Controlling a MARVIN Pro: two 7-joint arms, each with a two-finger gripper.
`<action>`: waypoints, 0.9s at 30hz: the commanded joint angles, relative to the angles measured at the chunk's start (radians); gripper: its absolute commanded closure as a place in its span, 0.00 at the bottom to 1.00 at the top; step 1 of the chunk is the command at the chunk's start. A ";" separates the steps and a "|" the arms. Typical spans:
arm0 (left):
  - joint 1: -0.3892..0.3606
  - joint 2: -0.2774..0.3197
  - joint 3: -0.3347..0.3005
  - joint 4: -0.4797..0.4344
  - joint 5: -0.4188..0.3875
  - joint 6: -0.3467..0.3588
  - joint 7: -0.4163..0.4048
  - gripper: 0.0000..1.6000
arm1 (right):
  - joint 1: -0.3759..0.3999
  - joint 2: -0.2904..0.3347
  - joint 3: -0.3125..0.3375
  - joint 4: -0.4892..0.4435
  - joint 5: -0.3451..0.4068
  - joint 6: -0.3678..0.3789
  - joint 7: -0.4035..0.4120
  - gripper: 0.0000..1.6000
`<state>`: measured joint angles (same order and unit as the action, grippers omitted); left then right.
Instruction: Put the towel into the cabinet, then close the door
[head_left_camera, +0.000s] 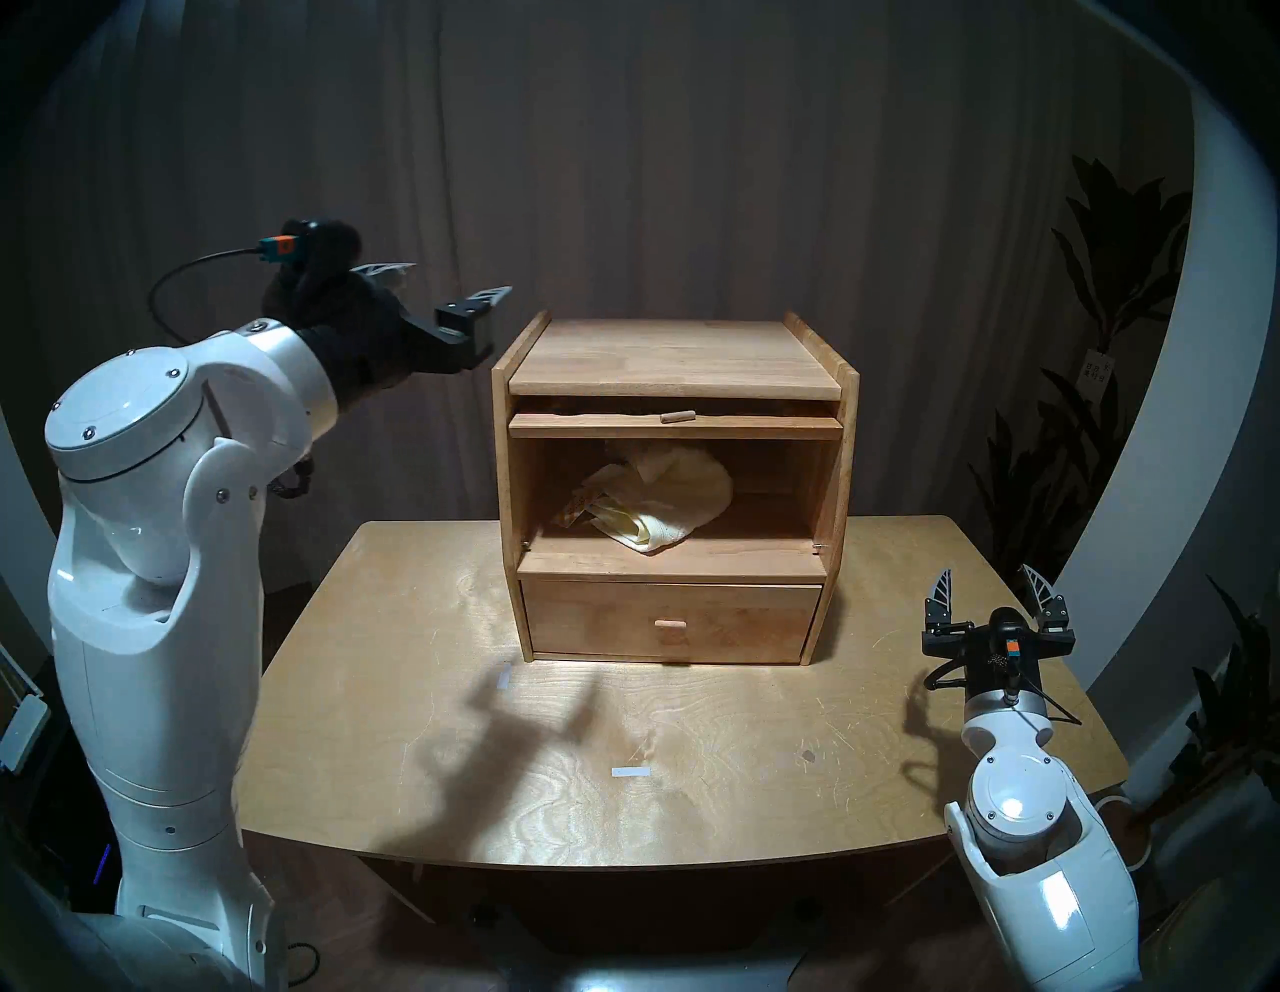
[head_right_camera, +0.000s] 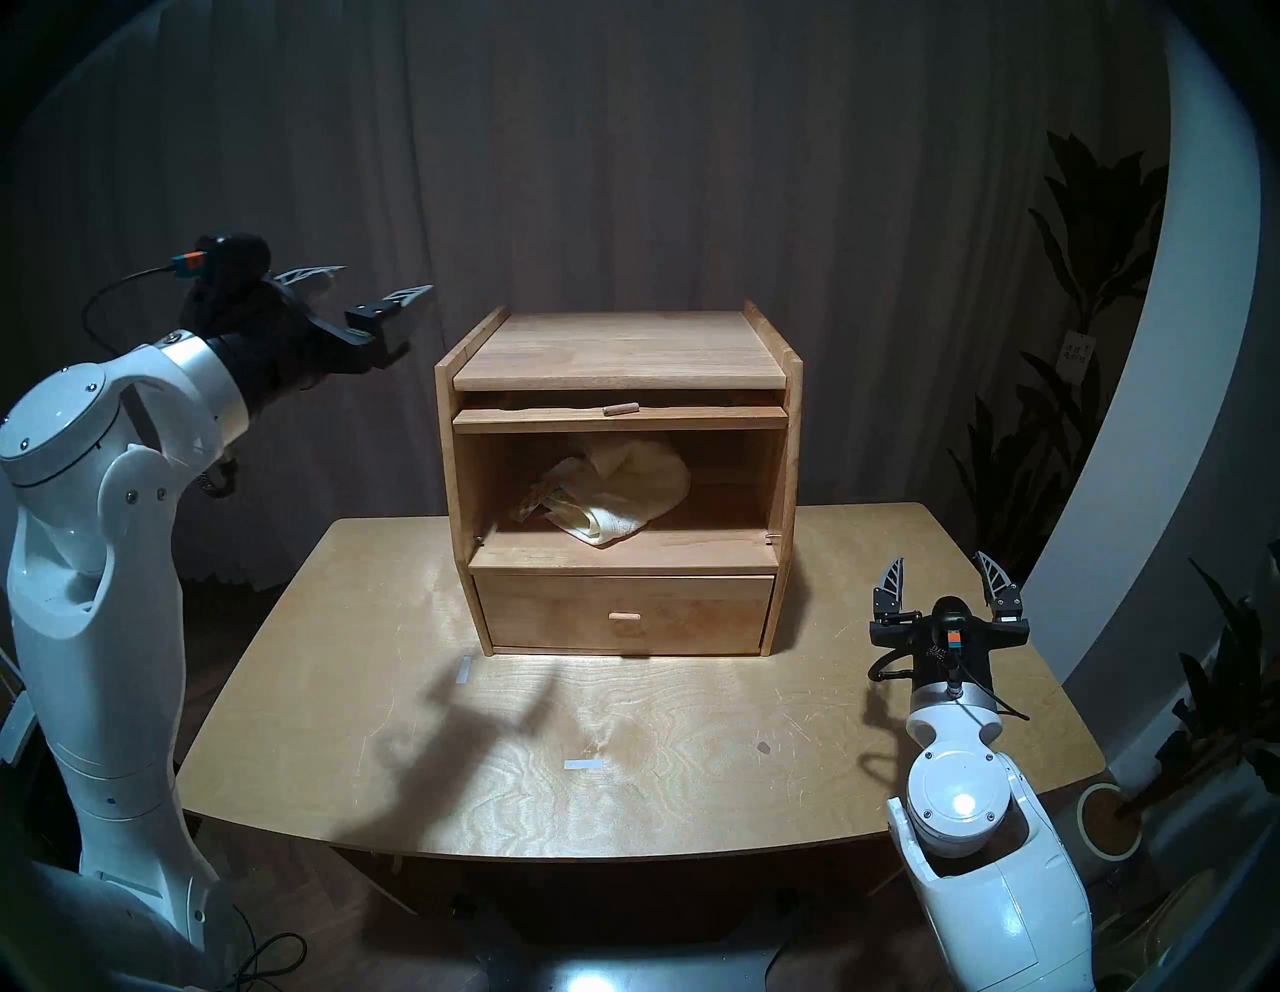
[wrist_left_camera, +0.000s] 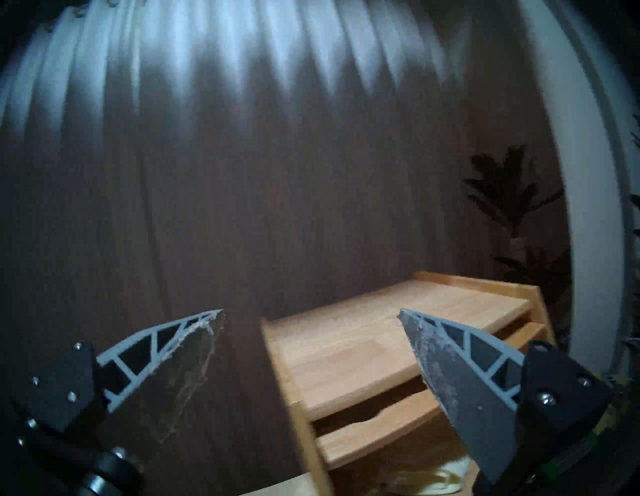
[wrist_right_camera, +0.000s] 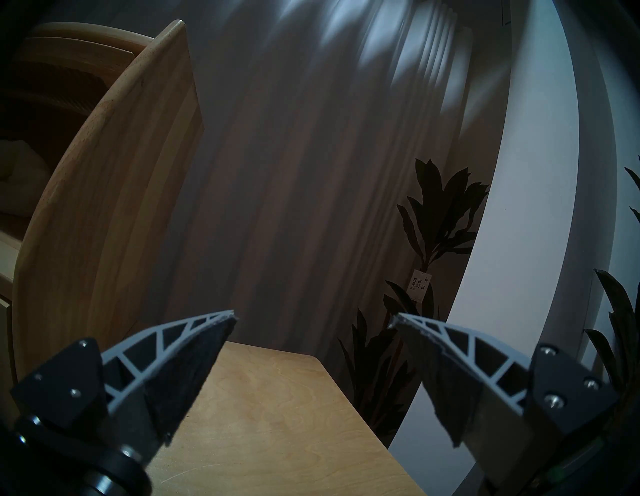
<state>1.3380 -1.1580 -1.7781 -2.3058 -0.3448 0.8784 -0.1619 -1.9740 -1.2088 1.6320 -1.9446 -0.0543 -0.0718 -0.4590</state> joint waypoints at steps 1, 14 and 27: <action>0.121 -0.039 -0.111 0.081 0.067 -0.012 0.089 0.00 | 0.063 0.004 -0.007 -0.064 -0.001 -0.011 0.002 0.00; 0.240 -0.134 -0.150 0.139 0.081 -0.114 0.147 0.00 | 0.143 0.171 -0.053 -0.224 -0.217 -0.026 0.103 0.00; 0.303 -0.200 -0.161 0.132 0.091 -0.251 0.177 0.00 | 0.168 0.295 -0.022 -0.266 -0.473 -0.048 0.297 0.00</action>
<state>1.6141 -1.3213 -1.9334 -2.1517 -0.2564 0.7137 0.0075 -1.8417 -0.9996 1.5754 -2.1829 -0.4156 -0.0992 -0.2456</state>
